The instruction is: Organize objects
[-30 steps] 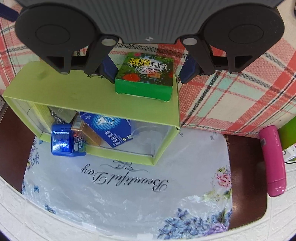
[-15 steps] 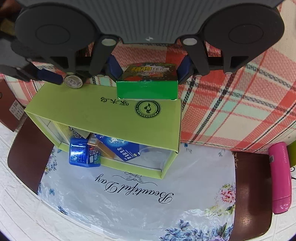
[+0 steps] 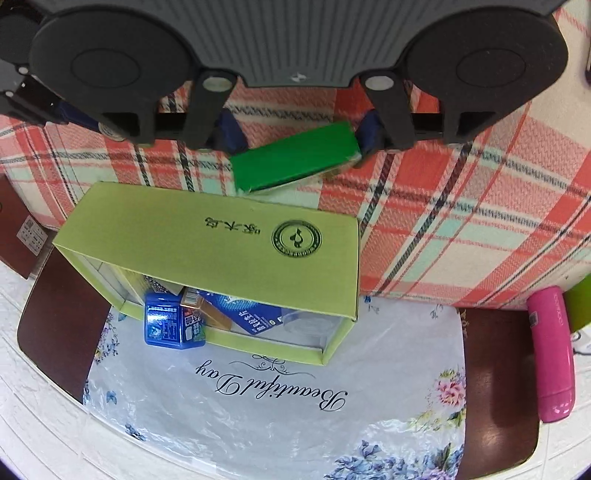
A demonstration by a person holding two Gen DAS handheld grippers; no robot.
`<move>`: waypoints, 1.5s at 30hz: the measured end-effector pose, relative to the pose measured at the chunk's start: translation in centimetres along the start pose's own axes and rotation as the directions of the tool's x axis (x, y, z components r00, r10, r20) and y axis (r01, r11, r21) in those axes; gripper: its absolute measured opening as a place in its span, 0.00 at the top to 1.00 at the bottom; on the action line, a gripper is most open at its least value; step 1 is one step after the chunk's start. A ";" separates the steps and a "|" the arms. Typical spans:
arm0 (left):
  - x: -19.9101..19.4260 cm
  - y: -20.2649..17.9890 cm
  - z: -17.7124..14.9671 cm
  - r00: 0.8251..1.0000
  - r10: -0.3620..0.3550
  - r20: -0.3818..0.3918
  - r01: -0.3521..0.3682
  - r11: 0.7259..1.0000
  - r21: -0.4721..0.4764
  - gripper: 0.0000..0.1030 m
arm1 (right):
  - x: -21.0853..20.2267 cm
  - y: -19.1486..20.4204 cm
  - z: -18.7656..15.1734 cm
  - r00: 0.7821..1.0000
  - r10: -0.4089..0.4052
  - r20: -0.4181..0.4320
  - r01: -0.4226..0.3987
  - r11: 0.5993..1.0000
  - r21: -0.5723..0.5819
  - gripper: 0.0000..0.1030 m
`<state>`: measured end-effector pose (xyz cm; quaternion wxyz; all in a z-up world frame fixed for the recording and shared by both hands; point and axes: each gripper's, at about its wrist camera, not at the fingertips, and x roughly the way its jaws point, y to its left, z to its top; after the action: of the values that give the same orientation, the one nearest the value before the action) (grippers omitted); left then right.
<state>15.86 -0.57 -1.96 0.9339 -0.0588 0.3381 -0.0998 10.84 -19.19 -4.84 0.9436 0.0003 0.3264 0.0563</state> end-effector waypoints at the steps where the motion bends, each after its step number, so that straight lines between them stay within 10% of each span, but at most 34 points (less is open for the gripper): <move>1: -0.2 0.2 -0.1 0.999 -0.028 -0.022 0.027 0.999 -0.017 0.80 | -0.5 0.0 -0.2 1.000 0.005 -0.004 -0.005 1.000 0.000 0.56; 9: -2.5 -1.2 -0.4 0.999 -0.005 0.042 0.004 1.000 0.026 0.78 | -3.3 -0.8 -1.1 1.000 0.022 0.007 -0.022 0.998 0.054 0.56; 12: -2.7 -1.9 -0.3 0.998 -0.015 0.059 0.012 0.999 0.051 0.43 | -3.9 -1.1 -1.3 1.000 0.018 0.012 -0.019 0.998 0.062 0.56; 17: -2.2 -3.8 -0.3 0.998 -0.060 0.031 0.056 0.992 0.117 0.24 | -4.8 -1.6 -1.6 1.000 0.011 0.019 -0.012 0.997 0.073 0.56; 22: 0.2 -5.3 -0.4 0.998 -0.057 0.001 0.057 0.993 0.105 0.24 | -5.6 -2.1 -1.7 1.000 -0.002 0.027 0.000 0.996 0.086 0.56; 27: 2.6 -6.2 -0.9 0.997 -0.074 0.012 0.067 0.948 0.310 0.21 | -5.9 -2.6 -2.0 1.000 -0.019 0.012 0.018 0.995 0.094 0.56; 35: 0.8 -4.2 -1.4 0.994 -0.113 -0.009 0.112 0.971 0.209 0.31 | -5.1 -2.8 -2.3 1.000 -0.010 -0.017 0.012 0.996 0.090 0.56; 45: -5.7 -4.1 7.6 0.944 -0.206 0.257 0.176 0.975 0.134 0.31 | -6.6 -1.4 5.1 0.968 0.022 0.252 -0.019 1.000 -0.016 0.56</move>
<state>15.88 -2.92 8.05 0.9589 -0.0532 0.1947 -0.1993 8.96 -21.09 3.22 0.9767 0.0045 0.2036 0.0678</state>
